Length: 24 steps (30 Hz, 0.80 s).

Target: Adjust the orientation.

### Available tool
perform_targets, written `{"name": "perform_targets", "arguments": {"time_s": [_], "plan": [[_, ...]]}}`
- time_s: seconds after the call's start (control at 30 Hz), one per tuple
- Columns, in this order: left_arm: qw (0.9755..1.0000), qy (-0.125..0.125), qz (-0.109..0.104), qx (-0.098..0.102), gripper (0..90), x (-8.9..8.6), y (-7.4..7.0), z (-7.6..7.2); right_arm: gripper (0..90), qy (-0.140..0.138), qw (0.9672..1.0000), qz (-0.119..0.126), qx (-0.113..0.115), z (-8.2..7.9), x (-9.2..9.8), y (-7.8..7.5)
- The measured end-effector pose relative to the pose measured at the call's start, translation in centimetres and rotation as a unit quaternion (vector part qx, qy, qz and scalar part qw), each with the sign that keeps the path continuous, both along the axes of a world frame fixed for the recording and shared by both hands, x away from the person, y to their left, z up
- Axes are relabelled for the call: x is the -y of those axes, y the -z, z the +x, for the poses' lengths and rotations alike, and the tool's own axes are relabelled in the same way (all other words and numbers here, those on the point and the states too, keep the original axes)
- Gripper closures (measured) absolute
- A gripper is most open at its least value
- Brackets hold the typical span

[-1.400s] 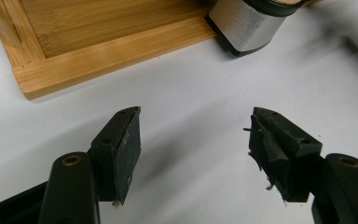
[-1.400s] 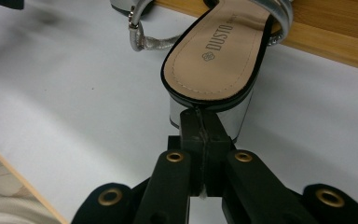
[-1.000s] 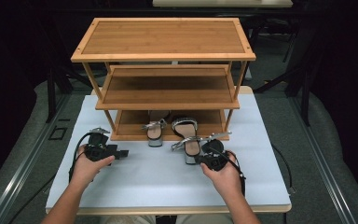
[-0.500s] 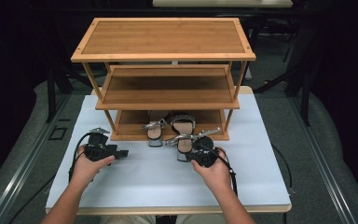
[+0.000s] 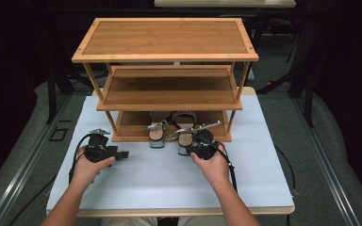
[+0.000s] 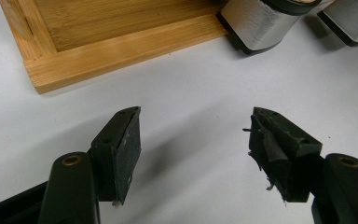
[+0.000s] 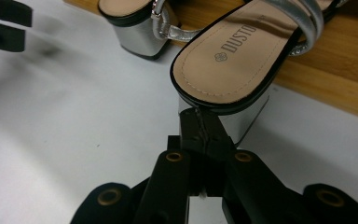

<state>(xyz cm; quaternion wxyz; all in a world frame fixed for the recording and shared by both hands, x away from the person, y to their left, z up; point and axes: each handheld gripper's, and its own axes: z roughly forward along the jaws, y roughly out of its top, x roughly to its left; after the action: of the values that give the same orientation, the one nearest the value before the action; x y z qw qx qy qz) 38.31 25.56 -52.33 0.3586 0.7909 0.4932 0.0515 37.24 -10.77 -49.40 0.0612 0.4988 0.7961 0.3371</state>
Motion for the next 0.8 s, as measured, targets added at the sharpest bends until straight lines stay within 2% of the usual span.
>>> {"name": "perform_targets", "arguments": {"time_s": [0.2,0.3,0.47,0.57,0.8], "plan": [[1.0000,-0.003,-0.003,0.001,34.1,-0.1,0.0,0.1,89.8,0.000,1.0000,0.003,0.000,1.3,0.0,-0.4],[1.0000,-0.001,-0.002,-0.003,34.1,-0.1,0.0,0.1,89.8,0.011,0.9998,-0.016,0.005,1.7,0.0,-0.5],[1.0000,-0.002,0.000,0.001,34.1,0.0,0.1,0.1,89.8,0.007,0.9999,-0.011,-0.006,2.5,0.1,-0.3],[1.0000,-0.002,-0.001,0.000,34.1,0.0,0.1,0.1,89.7,0.017,0.9996,-0.022,-0.004,2.9,0.1,-0.1],[1.0000,-0.001,-0.001,0.000,34.1,-0.1,0.1,0.1,89.8,0.023,0.9995,-0.018,-0.016,3.5,0.2,0.2]]}}
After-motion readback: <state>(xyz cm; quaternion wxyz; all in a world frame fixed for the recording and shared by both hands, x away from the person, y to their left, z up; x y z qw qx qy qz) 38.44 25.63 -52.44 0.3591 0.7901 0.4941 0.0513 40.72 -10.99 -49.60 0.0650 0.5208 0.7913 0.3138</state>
